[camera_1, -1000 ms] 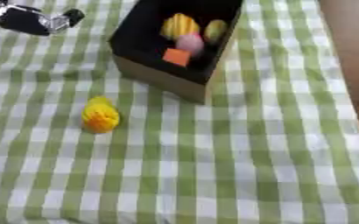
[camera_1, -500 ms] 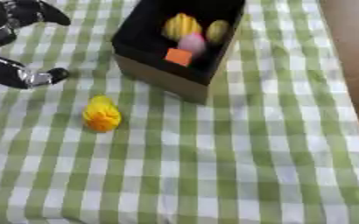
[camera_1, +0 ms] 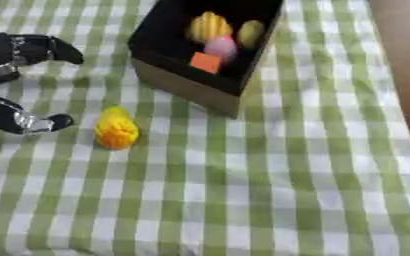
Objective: Pick up objects on the table and place them in the box.
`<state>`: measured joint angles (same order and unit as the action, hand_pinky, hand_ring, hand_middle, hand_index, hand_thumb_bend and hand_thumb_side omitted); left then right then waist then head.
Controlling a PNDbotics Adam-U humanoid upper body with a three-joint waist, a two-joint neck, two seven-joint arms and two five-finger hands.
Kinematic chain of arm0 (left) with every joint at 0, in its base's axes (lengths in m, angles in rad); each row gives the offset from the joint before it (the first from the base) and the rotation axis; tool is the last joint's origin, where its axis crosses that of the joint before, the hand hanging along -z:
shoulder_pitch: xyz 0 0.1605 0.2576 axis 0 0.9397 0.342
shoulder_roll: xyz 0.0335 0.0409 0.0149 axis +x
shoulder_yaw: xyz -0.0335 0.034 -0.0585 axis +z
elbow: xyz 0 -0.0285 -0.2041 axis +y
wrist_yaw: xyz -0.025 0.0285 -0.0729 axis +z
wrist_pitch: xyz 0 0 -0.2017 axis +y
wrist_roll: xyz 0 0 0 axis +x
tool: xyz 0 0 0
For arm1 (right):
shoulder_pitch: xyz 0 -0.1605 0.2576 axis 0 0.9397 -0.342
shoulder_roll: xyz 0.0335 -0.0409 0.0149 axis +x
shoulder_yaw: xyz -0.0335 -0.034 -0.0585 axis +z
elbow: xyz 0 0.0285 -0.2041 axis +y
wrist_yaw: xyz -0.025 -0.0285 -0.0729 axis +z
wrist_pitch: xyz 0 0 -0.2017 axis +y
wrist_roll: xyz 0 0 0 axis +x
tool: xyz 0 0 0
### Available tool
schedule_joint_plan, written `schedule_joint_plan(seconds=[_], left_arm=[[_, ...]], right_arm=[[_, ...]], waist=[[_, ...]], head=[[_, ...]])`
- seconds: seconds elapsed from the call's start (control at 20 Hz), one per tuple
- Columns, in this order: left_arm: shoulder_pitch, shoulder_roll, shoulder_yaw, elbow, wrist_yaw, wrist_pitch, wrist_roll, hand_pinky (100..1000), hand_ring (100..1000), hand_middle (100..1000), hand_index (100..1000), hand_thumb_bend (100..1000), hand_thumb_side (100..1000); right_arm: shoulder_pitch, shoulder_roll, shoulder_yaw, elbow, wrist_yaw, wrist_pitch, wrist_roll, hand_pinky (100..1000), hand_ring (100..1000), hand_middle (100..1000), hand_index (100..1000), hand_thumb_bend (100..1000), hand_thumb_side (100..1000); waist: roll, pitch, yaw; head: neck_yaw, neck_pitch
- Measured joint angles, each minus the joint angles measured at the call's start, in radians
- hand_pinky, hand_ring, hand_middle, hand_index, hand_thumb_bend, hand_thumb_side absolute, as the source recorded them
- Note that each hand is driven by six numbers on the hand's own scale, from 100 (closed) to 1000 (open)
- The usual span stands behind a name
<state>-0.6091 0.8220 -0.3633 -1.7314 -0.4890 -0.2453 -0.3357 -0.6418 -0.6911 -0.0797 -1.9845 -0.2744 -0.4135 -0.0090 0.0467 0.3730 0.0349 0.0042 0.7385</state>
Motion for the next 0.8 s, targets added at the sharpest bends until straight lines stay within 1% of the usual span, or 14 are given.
schedule_joint_plan(seconds=[0.3,0.55,0.8], left_arm=[[-0.024,-0.043,-0.024,0.022,-0.004,0.001,-0.017,848,833,836,902,472,594],[-0.027,-0.085,-0.037,0.072,-0.013,0.002,-0.023,839,825,834,896,460,613],[-0.034,-0.131,-0.053,0.121,-0.014,-0.004,-0.048,833,820,830,890,446,604]], right_arm=[[0.005,0.0,0.0,0.0,0.005,0.002,0.002,831,847,584,841,100,537],[0.008,0.001,0.0,0.0,0.008,0.005,0.005,832,849,582,840,100,537],[0.008,0.002,0.0,0.0,0.008,0.007,0.007,833,851,581,840,100,537]], waist=[[0.002,0.001,-0.001],[0.002,0.003,-0.004],[-0.001,0.009,-0.006]], head=[[0.004,0.0],[0.012,-0.001],[0.018,-0.002]])
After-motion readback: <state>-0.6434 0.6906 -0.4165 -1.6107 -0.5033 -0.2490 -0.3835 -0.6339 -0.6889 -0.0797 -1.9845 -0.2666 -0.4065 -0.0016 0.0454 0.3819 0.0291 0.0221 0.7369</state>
